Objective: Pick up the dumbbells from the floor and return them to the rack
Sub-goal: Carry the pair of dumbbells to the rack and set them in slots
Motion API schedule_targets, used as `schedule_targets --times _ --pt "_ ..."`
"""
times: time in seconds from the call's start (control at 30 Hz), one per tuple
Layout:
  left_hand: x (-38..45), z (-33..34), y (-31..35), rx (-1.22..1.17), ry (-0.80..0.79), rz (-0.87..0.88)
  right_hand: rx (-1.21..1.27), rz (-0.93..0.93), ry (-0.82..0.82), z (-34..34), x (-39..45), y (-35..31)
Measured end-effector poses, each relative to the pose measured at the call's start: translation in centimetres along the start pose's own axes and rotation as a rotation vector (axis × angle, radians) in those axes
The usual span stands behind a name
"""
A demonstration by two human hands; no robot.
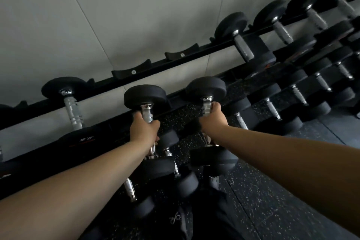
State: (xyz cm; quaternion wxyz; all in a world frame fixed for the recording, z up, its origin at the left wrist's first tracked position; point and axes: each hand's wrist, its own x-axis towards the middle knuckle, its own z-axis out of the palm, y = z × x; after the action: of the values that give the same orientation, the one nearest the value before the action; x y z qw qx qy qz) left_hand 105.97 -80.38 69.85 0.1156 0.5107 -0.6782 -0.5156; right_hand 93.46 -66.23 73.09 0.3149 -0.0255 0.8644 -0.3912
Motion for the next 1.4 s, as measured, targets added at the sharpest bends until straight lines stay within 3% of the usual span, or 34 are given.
schedule_targets --times 0.6,0.8,1.4 --pt "11.4 0.6 6.4 -0.079 0.276 -0.068 -0.235 -0.157 -0.253 -0.1 13.8 -13.2" --pt "13.4 1.4 7.6 -0.109 0.329 -0.099 -0.316 -0.203 -0.359 -0.5 16.1 -14.7" --pt "15.5 3.4 6.4 0.018 0.343 -0.12 -0.236 -0.2 -0.336 -1.1 20.6 -12.2"
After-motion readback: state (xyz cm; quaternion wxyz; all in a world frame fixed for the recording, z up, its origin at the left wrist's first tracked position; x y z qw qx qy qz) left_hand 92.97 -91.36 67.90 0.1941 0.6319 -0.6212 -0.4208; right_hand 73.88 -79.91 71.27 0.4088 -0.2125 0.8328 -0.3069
